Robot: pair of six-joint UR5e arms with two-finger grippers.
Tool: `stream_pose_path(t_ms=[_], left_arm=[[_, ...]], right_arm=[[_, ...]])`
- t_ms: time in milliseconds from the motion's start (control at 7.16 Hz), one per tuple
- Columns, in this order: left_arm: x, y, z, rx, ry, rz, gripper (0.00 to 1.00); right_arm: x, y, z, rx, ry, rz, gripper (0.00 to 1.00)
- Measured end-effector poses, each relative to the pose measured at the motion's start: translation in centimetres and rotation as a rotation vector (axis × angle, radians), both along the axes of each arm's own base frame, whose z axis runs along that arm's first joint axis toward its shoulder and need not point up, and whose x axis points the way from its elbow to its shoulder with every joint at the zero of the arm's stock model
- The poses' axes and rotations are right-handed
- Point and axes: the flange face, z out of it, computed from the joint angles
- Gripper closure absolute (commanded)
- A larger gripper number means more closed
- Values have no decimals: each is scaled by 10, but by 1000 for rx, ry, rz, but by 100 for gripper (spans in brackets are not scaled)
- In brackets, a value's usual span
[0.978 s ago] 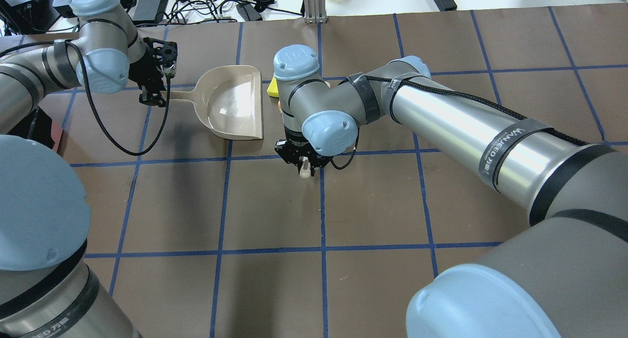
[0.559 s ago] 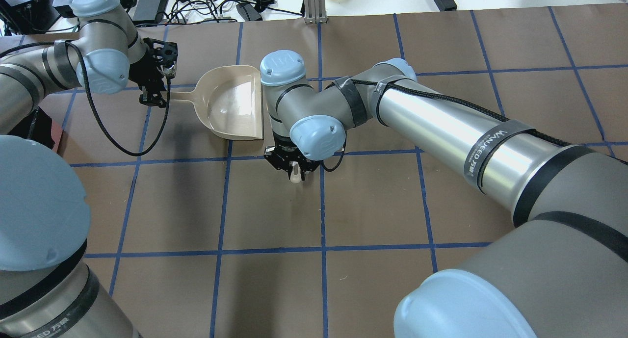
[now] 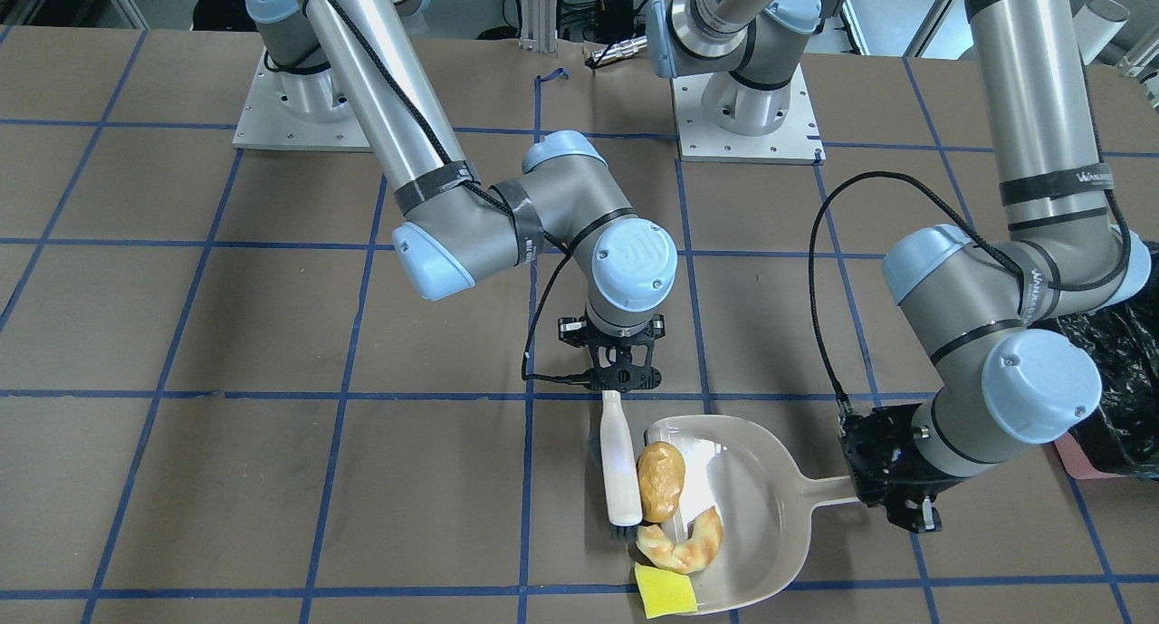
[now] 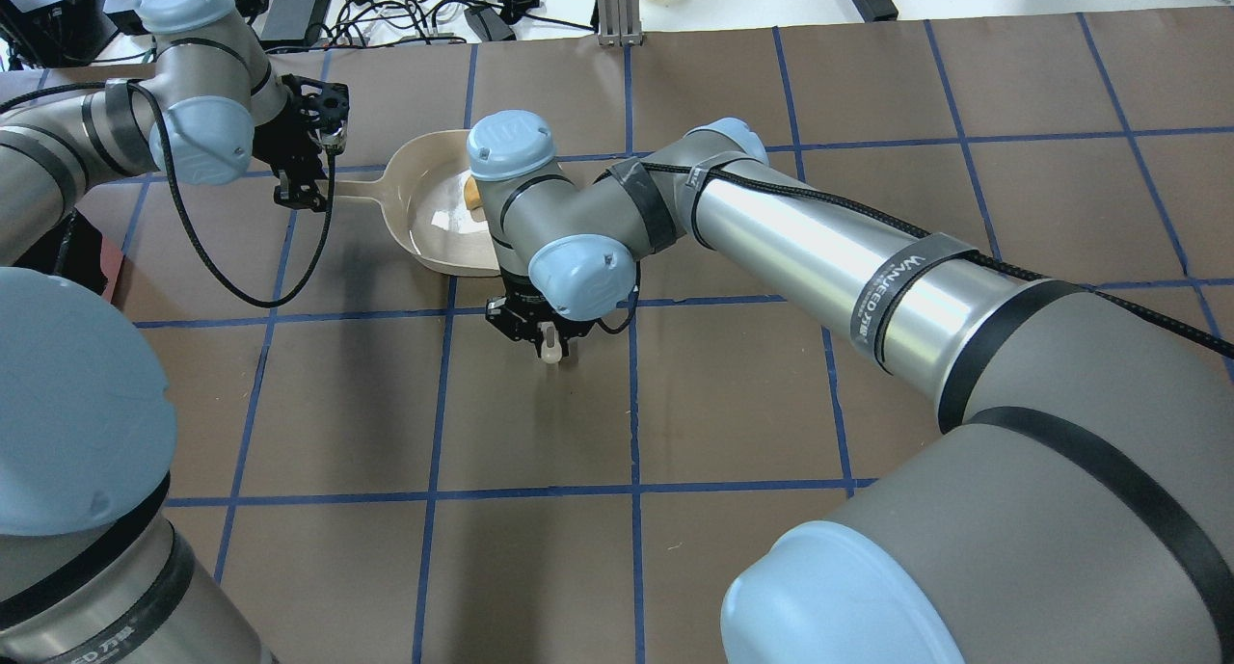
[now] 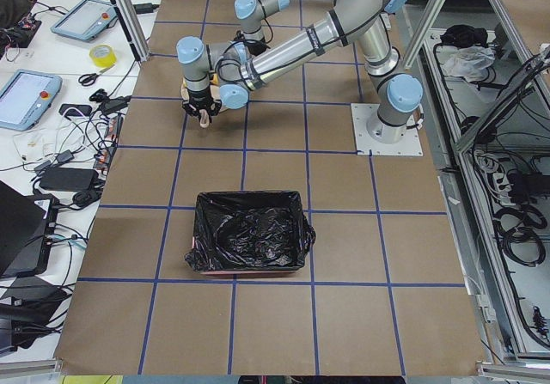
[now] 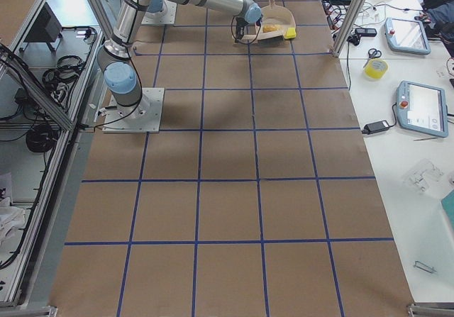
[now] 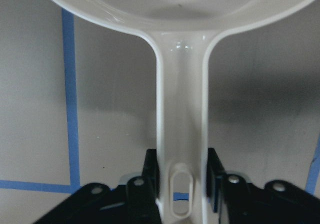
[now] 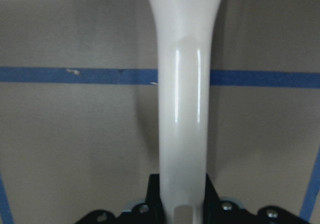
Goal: Sweep and dump trash into bin
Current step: 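Sweep the items with the brush toward the dustpan held by the left gripper, then lift the brush away and return it to its spot with the right gripper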
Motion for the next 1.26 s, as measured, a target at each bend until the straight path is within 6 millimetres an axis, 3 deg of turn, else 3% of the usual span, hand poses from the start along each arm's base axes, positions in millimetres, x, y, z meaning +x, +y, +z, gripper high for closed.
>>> stream_pose_path(t_ms=[559, 838, 1117, 1257], left_arm=[[0, 1, -2, 3, 3, 0, 70], [-1, 1, -2, 3, 6, 0, 70], [-1, 1, -2, 1, 13, 0, 70], [-2, 1, -1, 0, 16, 0, 70]], right_arm=[[64, 13, 6, -28, -55, 43, 94], [84, 23, 18, -33, -80, 31, 94], [76, 26, 37, -7, -49, 15, 94], [58, 22, 65, 1, -38, -10, 94]])
